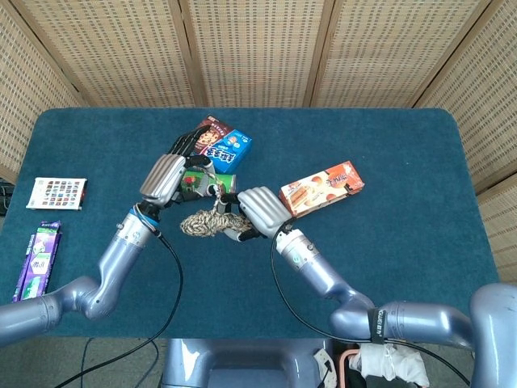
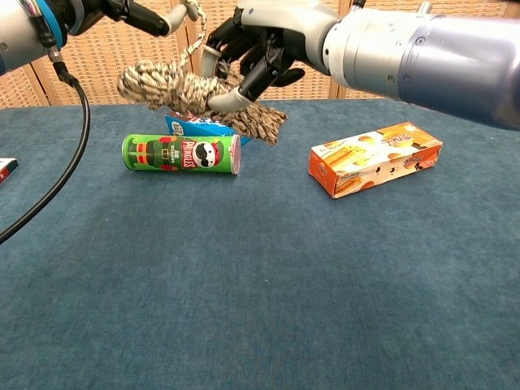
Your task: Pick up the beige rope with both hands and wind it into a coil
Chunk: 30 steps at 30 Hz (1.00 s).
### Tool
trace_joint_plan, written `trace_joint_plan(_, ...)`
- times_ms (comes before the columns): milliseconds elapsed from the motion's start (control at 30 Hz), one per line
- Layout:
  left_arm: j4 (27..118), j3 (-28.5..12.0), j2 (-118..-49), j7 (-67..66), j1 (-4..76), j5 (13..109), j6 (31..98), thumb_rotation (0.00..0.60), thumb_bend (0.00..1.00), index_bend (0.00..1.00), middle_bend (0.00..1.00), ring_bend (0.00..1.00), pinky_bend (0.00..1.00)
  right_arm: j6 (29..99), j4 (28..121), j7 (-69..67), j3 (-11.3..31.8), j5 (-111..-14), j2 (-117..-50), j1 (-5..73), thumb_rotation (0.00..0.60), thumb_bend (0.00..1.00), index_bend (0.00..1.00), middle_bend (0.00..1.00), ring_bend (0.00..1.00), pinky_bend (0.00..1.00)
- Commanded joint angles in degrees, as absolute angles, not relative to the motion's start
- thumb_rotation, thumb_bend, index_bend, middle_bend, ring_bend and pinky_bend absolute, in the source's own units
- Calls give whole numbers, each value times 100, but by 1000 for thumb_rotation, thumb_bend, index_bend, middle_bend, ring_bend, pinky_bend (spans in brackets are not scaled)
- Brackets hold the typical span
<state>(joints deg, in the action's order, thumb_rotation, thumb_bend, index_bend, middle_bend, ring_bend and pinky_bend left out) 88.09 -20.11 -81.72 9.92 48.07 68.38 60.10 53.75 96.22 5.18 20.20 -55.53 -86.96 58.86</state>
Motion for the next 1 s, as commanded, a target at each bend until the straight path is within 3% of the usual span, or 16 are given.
trace_joint_plan(33,8603,-1989,-8247,1142,4786,6781,5927,600,571,877,0,0,0,5274,9750,111,2199,-5547,-8613,5770,600,802,665,767,627,1000)
trace_joint_plan(533,7912,-1616,-8467,1860,4523,7091,5781,600,572,877,0,0,0,5101,10034,-761,2742,-4753,-8393,5609,600,804,665,767,627,1000)
trace_joint_plan(867,7741,-1447,-8587,2075,4431,7440,5883,600,572,877,0,0,0,5203,10062,-544,2760,-4291,-8406,5701,600,807,665,767,627,1000)
trace_joint_plan(967,7740,-1435,-8592,2063,4427,7493,5903,600,545,800,0,0,0,5216,10064,-501,2743,-4283,-8423,5719,600,807,665,767,627,1000)
trace_joint_plan(1000,7748,-1435,-8587,2068,4427,7501,5899,600,490,720,0,0,0,5218,10066,-497,2742,-4285,-8429,5723,600,807,665,767,627,1000)
